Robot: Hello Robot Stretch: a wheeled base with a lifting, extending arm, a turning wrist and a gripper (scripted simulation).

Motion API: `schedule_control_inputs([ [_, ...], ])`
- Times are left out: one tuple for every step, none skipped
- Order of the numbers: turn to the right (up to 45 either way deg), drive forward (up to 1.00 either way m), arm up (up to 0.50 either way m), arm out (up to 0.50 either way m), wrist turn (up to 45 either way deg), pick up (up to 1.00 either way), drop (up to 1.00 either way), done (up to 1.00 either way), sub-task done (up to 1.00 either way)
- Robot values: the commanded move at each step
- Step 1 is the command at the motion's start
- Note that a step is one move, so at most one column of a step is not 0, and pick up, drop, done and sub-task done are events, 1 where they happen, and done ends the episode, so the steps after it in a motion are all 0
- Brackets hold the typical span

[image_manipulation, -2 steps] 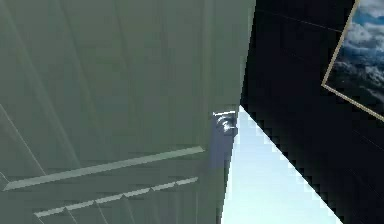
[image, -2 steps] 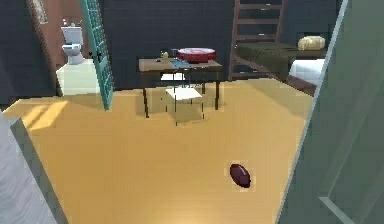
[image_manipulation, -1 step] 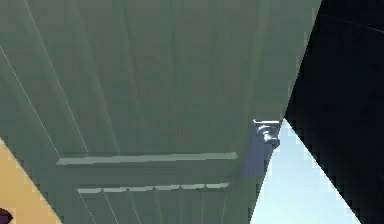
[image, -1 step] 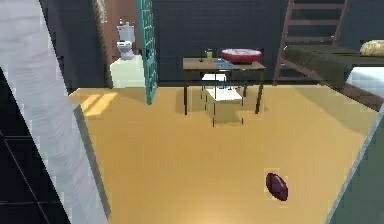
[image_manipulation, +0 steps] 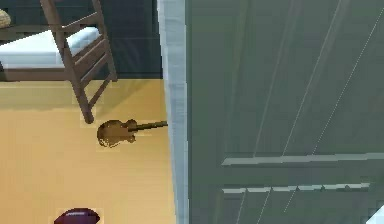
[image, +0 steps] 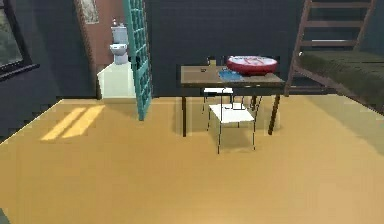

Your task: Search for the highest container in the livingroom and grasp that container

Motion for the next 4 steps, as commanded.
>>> schedule_control_inputs([
  [-24.0, 0.0, 0.0, 0.0, 0.0, 0.0, 0.0, 0.0, 0.0],
  [0.0, 1.0, 0.0, 0.0, 0.0, 0.0, 0.0, 0.0, 0.0],
  [-3.0, 0.0, 0.0, 0.0, 0.0, 0.0, 0.0, 0.0, 0.0],
  [0.0, 1.0, 0.0, 0.0, 0.0, 0.0, 0.0, 0.0, 0.0],
])
